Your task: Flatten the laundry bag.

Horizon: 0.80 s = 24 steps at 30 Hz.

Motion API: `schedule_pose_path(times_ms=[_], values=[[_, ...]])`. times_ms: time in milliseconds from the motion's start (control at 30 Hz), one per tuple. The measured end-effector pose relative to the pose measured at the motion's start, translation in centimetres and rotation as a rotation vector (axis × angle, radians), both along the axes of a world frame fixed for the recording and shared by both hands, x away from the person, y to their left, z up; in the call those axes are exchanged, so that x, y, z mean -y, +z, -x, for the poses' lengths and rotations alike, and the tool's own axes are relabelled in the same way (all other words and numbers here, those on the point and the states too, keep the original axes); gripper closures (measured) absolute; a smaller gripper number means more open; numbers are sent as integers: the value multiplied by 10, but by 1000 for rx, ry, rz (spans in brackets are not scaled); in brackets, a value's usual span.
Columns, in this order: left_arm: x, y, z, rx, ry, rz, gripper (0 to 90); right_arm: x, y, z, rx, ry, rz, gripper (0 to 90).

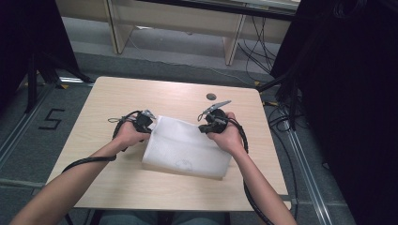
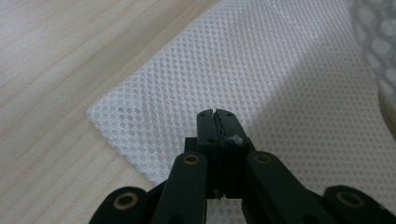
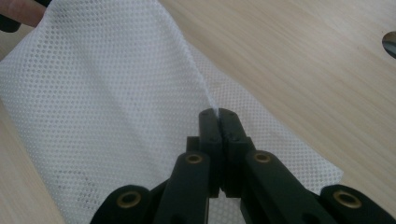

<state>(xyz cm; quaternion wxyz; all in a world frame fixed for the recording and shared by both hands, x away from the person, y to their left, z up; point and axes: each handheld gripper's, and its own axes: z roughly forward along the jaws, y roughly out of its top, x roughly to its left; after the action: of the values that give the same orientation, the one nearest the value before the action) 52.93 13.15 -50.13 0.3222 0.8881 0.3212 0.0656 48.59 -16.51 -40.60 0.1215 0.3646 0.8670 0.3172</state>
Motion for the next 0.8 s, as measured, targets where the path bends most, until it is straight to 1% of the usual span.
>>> schedule_pose_path(times_ms=[33, 67, 100, 133, 200, 233, 267, 300, 333, 367, 400, 433, 467, 500, 533, 567, 600, 633, 667, 700, 733, 767, 800], values=[[0, 0, 0, 1, 6, 4, 886, 0, 0, 1, -4, 0, -10, 900], [-1, -1, -2, -1, 5, 8, 888, 1, 2, 2, -3, 7, -9, 900], [-2, -1, -2, -7, 14, 13, 888, 2, 4, 4, -11, 16, -10, 900], [-3, -1, -3, -7, 13, 15, 889, 2, 3, 7, -5, 20, -35, 900], [-5, -1, -5, -5, 22, 15, 890, 4, 5, 12, -9, 44, -61, 900], [-6, -1, -6, -6, 25, 17, 891, 6, 10, 17, -31, 41, -51, 900], [-7, -1, -7, -7, 26, 16, 891, 7, 10, 21, -15, 43, -56, 900], [-8, -1, -8, -7, 32, 17, 891, 8, 13, 24, -29, 62, -73, 900], [-8, -1, -9, -8, 40, 18, 891, 9, 16, 28, -45, 69, -77, 900], [-9, -1, -11, -12, 42, 22, 891, 9, 15, 31, -17, 80, -103, 900], [-9, -2, -12, -16, 50, 28, 892, 9, 19, 36, -32, 74, -87, 900], [-9, -1, -14, -12, 54, 22, 892, 10, 21, 39, -35, 111, -93, 900], [-9, -1, -15, -8, 54, 14, 893, 9, 21, 42, -21, 110, -106, 900], [-9, -1, -17, -9, 54, 12, 893, 9, 24, 46, -44, 124, -96, 900], [-9, 0, -19, -5, 52, 2, 893, 8, 24, 50, -34, 133, -109, 900], [-9, 0, -20, -7, 56, -2, 893, 7, 26, 52, -43, 163, -114, 900], [-10, 0, -22, -12, 59, 4, 893, 5, 28, 57, -51, 179, -126, 900], [-10, 0, -23, -13, 60, 1, 893, 4, 30, 60, -48, 193, -127, 900], [-10, 0, -24, -10, 65, 0, 893, 2, 29, 64, -43, 200, -148, 900], [-11, 0, -25, -11, 66, -3, 893, -1, 30, 67, -42, 224, -150, 900], [-11, 1, -26, -10, 67, -5, 893, -2, 32, 70, -59, 247, -130, 900], [-11, 1, -26, -9, 65, -8, 893, -4, 33, 75, -76, 258, -129, 900], [-10, 1, -26, -7, 62, -9, 893, -8, 33, 79, -79, 273, -126, 900]])
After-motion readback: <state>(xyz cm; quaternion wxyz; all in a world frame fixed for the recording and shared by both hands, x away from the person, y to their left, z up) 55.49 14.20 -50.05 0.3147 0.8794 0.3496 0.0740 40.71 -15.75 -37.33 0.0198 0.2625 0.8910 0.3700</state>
